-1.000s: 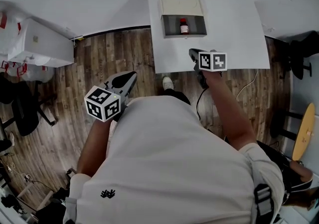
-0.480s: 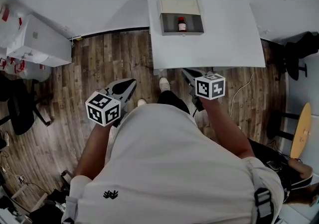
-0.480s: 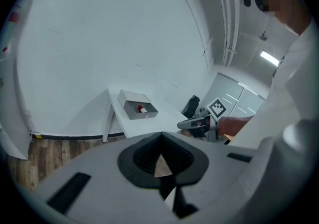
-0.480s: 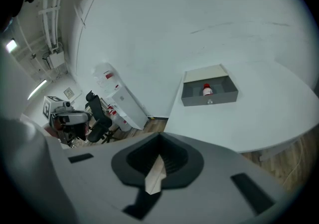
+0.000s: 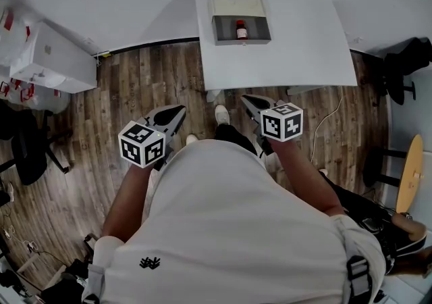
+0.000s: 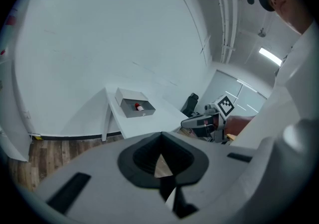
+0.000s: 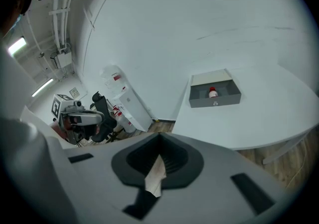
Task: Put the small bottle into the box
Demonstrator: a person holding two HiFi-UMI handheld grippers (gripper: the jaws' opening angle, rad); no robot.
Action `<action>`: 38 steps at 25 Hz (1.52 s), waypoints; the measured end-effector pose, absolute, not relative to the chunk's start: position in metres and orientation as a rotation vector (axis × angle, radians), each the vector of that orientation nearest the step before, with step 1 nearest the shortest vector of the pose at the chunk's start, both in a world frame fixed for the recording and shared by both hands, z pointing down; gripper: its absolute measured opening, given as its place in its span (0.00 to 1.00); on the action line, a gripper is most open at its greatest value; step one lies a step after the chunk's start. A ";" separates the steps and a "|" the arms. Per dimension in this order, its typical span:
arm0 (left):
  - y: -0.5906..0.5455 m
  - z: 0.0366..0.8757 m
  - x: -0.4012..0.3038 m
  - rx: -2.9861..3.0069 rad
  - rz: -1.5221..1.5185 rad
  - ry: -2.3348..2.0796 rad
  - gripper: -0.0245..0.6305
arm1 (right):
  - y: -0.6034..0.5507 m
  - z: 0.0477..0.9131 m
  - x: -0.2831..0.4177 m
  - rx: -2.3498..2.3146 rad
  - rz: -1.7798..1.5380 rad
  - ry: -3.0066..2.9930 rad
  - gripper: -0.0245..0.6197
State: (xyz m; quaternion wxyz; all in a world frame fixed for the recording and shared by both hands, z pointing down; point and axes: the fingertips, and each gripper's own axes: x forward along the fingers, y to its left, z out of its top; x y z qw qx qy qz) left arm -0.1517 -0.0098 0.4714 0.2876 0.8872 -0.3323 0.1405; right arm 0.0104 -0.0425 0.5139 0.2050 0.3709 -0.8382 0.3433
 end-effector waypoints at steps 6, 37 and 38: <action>-0.005 0.468 -0.150 2.379 0.372 -0.882 0.05 | -0.034 0.514 0.009 1.036 0.960 -2.339 0.05; 0.014 0.486 -0.175 2.309 0.353 -0.963 0.05 | -0.023 0.506 -0.029 0.903 0.802 -2.391 0.05; 0.013 0.485 -0.175 2.309 0.351 -0.964 0.05 | -0.023 0.507 -0.029 0.900 0.800 -2.390 0.05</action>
